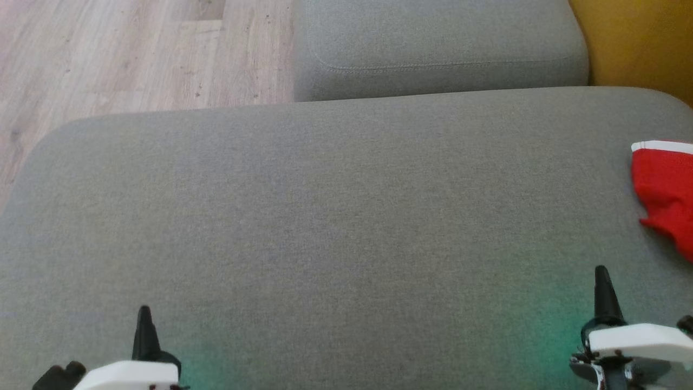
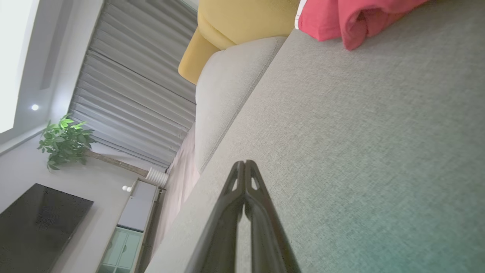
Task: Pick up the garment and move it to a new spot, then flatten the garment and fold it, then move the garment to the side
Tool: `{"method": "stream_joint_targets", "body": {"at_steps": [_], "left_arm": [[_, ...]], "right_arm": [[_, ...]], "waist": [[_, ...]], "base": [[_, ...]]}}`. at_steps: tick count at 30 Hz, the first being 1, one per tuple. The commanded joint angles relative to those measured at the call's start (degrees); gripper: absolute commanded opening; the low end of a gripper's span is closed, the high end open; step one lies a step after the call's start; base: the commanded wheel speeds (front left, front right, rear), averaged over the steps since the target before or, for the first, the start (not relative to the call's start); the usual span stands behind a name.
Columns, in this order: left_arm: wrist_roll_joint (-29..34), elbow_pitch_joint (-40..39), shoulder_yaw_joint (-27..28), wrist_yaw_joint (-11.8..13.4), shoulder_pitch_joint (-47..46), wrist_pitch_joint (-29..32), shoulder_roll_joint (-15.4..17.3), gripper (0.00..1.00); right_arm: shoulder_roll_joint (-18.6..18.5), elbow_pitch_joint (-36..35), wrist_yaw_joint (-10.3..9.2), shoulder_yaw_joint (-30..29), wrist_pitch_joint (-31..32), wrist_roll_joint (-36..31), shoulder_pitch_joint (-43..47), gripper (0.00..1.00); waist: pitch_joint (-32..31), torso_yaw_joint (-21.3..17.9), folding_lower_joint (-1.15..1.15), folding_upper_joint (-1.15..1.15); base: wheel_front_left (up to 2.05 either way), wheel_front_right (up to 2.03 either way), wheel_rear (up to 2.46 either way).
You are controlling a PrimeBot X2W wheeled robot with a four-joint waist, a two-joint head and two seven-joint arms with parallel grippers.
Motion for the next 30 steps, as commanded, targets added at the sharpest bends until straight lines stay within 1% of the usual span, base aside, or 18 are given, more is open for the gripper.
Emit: {"method": "stream_joint_targets", "body": {"at_steps": [1,30], "left_arm": [[-1.7,-2.0,1.8,-0.5,-3.2,0.4,0.1,0.00],[-19.5,-3.6,4.2,-1.5,-6.6,5.1,0.1,0.00]], "right_arm": [[-0.4,-2.4,-0.03,0.5,0.4,2.0,-3.4,0.00],[-0.5,-3.4,-0.04,-0.1,5.0,22.2,-6.5,0.00]], "waist": [[0.0,-0.1,-0.01,0.00],[0.6,-1.3,-0.01,0.00]], "base": [[0.00,0.00,0.00],[0.00,0.00,0.00]]}}
